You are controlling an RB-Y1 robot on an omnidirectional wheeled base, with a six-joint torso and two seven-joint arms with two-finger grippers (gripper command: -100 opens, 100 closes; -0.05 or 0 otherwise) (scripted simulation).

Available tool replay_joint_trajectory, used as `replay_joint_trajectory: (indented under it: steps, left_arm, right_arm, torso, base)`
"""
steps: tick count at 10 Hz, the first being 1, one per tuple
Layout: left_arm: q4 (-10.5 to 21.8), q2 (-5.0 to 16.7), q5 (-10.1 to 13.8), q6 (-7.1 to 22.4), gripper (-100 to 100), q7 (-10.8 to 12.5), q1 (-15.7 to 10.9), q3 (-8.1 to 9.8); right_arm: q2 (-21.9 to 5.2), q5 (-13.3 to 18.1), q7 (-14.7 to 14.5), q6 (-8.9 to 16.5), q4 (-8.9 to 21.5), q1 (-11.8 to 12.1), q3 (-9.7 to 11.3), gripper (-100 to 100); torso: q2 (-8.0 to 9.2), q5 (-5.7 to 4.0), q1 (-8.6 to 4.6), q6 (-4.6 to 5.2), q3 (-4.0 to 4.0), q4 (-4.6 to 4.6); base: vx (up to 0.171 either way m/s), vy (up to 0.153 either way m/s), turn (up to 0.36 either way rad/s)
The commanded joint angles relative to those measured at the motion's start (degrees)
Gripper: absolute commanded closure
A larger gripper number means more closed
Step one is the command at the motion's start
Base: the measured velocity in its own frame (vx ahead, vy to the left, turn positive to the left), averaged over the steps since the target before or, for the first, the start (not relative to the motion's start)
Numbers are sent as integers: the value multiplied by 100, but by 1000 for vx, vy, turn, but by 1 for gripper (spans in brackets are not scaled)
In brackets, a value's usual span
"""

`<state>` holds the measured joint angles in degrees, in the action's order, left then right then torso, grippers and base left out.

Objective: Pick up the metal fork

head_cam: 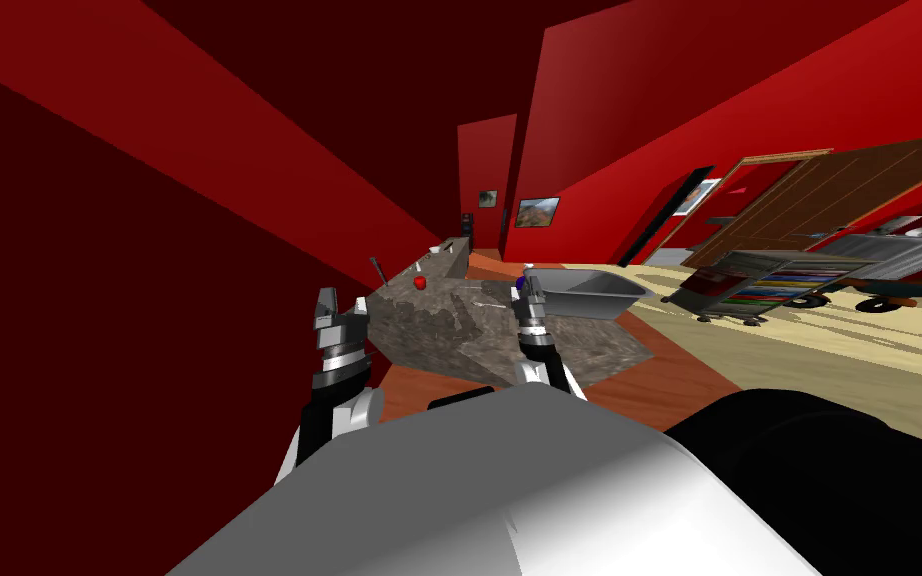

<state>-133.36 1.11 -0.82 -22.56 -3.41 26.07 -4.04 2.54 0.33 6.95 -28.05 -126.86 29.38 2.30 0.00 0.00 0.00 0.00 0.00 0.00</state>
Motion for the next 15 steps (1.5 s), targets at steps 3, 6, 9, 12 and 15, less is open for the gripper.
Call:
replay_joint_trajectory:
  steps: [3,6,9,12,15]
  left_arm:
    - [0,0,0,0,0,0,-1,0]
    - [1,0,0,0,0,0,-1,0]
    - [0,0,0,0,0,0,-1,0]
    - [0,0,0,0,0,0,-1,0]
    - [0,0,0,0,0,0,-1,0]
  right_arm:
    - [-617,39,-61,-91,159,55,2,-100]
    - [-1118,87,-121,-182,342,98,5,-100]
    - [-1408,119,-156,-233,464,112,1,-100]
    - [-1913,199,-233,-343,768,116,-20,-100]
    - [-2287,247,-273,-401,946,104,-36,-100]
  torso:
    - [29,-3,-14,-1,16,6]
    - [52,-5,-21,1,31,12]
    - [40,-5,-24,-1,23,9]
    - [31,-4,-16,1,19,8]
    - [38,-5,-22,-1,22,9]
  base:
    - [-83,-32,80]
    - [-136,-50,82]
    - [-91,-47,74]
    - [-89,-30,111]
    - [-96,-41,91]
